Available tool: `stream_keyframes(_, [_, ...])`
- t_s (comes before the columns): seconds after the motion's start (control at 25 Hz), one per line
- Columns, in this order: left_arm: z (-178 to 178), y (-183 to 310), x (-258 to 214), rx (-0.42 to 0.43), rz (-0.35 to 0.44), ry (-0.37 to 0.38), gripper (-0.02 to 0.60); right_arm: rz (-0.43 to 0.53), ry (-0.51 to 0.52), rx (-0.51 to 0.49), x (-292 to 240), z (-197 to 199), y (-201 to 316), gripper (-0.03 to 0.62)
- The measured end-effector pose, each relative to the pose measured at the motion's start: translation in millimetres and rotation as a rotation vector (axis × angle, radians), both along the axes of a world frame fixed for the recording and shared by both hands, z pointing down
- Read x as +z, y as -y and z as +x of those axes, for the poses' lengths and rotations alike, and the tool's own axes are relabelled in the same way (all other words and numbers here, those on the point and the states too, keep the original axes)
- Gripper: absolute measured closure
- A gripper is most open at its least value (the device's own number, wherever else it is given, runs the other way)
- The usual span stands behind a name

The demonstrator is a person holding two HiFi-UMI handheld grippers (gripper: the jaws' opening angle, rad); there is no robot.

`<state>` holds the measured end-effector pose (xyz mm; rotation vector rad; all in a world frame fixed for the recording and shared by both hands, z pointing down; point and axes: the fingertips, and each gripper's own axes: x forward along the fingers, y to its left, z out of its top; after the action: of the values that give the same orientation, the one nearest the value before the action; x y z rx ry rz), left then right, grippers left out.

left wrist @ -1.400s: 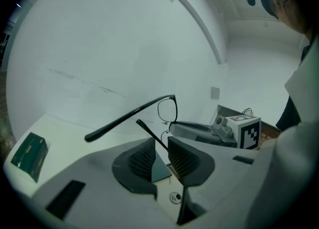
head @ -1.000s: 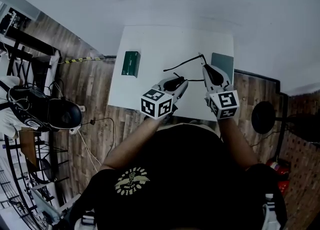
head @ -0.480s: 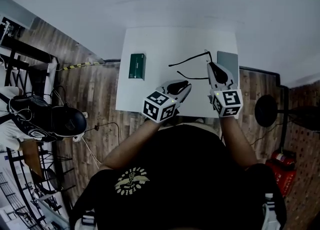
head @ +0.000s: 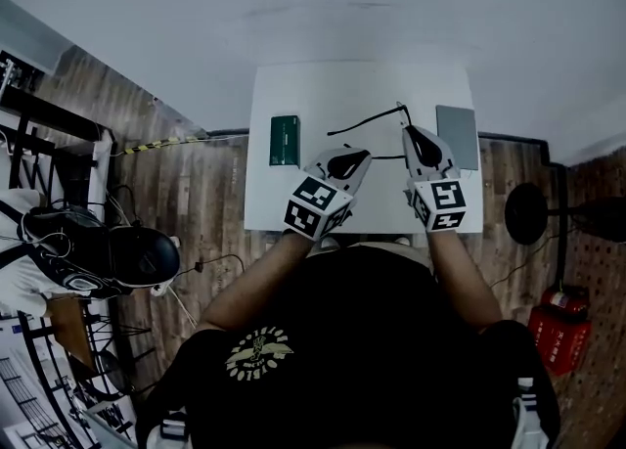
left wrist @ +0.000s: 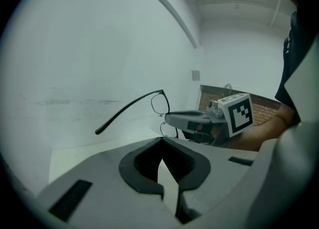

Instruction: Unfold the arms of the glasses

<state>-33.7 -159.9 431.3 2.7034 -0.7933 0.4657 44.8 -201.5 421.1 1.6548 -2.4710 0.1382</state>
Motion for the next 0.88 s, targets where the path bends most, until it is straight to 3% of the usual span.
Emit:
stream_keyframes(0.36, [-25,13,25,0.044,-0.051,0.014,0.575,0.007,0.030,0.075,-1,-12,4,0.574])
stream_keyframes(0.52, [-23,10,12,0.084,0.001,0.015,0.575,0.010,-0.015,0.096,4,-17,4,0.576])
stream_keyframes(0.68, [-29,22,13,0.068,0.039,0.064,0.575,0.032,-0.085,0.091,3,-31,0,0.576])
stream_keyframes(0.88, [-33,18,22,0.075,-0.017,0.075,0.574,0.030,-0.044,0.097,-6,-35,-8,0.574])
